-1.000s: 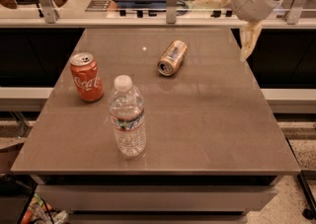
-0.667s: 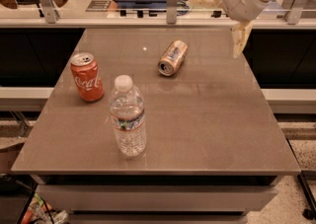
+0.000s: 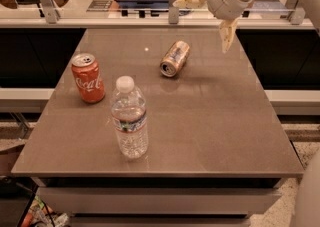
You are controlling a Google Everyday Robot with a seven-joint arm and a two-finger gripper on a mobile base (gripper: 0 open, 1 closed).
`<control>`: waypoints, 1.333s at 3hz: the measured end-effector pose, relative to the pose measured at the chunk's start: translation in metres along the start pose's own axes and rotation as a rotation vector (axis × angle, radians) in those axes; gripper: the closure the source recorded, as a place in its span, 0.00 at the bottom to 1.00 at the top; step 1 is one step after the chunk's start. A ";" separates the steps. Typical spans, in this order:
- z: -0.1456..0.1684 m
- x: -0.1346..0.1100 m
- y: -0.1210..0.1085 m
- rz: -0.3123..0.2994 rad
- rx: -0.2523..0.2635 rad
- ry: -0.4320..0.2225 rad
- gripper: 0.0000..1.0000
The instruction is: Place orange can upright
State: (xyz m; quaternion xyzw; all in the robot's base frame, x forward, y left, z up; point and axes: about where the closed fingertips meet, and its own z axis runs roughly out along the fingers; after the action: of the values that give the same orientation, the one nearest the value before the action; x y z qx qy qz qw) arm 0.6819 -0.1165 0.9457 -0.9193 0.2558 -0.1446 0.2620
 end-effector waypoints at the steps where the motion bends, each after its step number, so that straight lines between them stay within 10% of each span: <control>1: 0.017 0.000 -0.013 -0.040 -0.022 0.005 0.00; 4: 0.072 -0.011 -0.026 -0.095 -0.108 -0.050 0.00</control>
Offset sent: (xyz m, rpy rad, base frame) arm 0.0292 0.0509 -0.0259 -0.0887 -0.0018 0.0892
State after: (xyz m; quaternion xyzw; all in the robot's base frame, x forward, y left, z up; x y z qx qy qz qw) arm 0.7120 -0.0621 0.9003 -0.9465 0.2127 -0.1197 0.2112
